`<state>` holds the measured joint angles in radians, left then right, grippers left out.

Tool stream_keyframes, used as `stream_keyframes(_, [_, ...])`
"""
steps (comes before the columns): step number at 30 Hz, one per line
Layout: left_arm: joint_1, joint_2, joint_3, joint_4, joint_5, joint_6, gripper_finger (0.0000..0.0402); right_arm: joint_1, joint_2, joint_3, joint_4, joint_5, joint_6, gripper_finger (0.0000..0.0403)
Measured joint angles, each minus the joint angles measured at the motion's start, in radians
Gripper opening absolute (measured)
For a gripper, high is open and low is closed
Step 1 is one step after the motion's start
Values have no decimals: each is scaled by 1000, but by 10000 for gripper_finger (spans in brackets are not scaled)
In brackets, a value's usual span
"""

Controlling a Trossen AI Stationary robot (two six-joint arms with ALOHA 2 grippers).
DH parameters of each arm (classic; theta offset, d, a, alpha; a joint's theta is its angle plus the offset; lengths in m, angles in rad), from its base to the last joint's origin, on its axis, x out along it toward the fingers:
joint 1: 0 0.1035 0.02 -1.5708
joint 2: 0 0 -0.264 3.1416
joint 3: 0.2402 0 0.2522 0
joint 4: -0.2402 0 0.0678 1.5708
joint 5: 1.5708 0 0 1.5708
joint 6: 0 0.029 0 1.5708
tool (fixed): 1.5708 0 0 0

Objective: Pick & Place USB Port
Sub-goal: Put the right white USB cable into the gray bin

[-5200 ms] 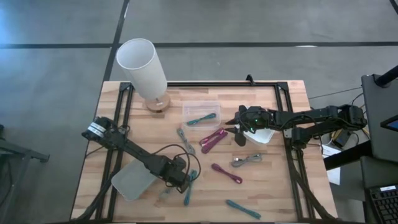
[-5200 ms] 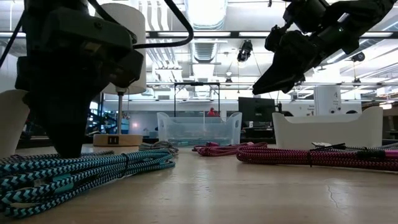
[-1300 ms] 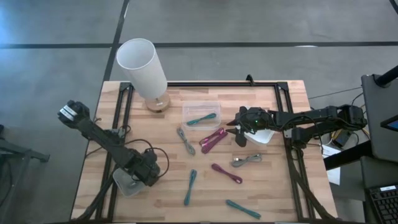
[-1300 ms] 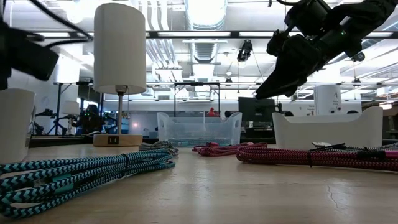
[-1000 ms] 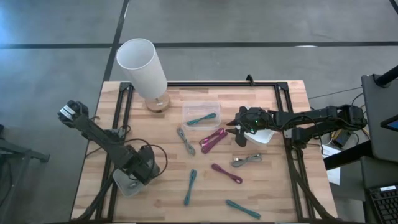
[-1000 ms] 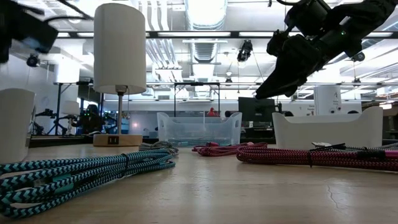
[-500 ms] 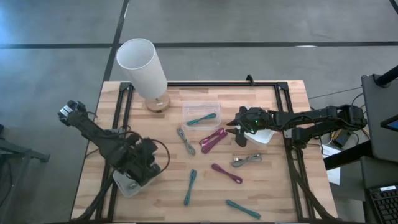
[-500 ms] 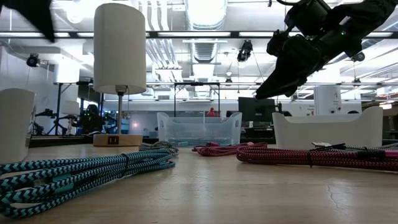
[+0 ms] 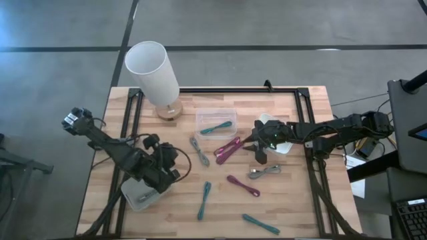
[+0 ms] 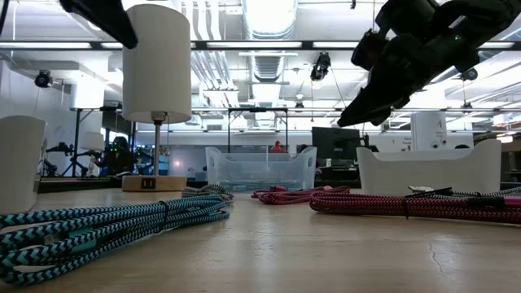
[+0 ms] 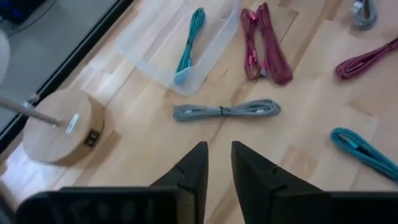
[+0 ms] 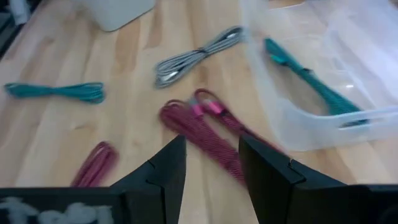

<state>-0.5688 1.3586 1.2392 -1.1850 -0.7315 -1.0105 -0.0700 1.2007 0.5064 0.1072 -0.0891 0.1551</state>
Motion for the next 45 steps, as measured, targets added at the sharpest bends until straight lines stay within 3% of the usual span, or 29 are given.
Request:
stream_keyframes(3, [30,0,-15,42,0,62,98,47,0,4,-43,-31,3,146])
stream_keyframes(8, [66,0,-18,53,0,103,123,134,1,49,-261,-47,59,146])
stream_keyframes(15, [89,0,-18,53,0,126,128,280,1,83,-472,-51,118,146])
stream_keyframes(22, [90,0,-18,53,-10,126,129,373,1,57,-470,-1,192,146])
stream_keyframes(35, [90,0,-18,57,-13,126,128,376,-1,-40,-456,48,239,146])
stream_keyframes(45, [90,0,-18,59,-15,125,128,376,-1,-96,-335,96,223,146])
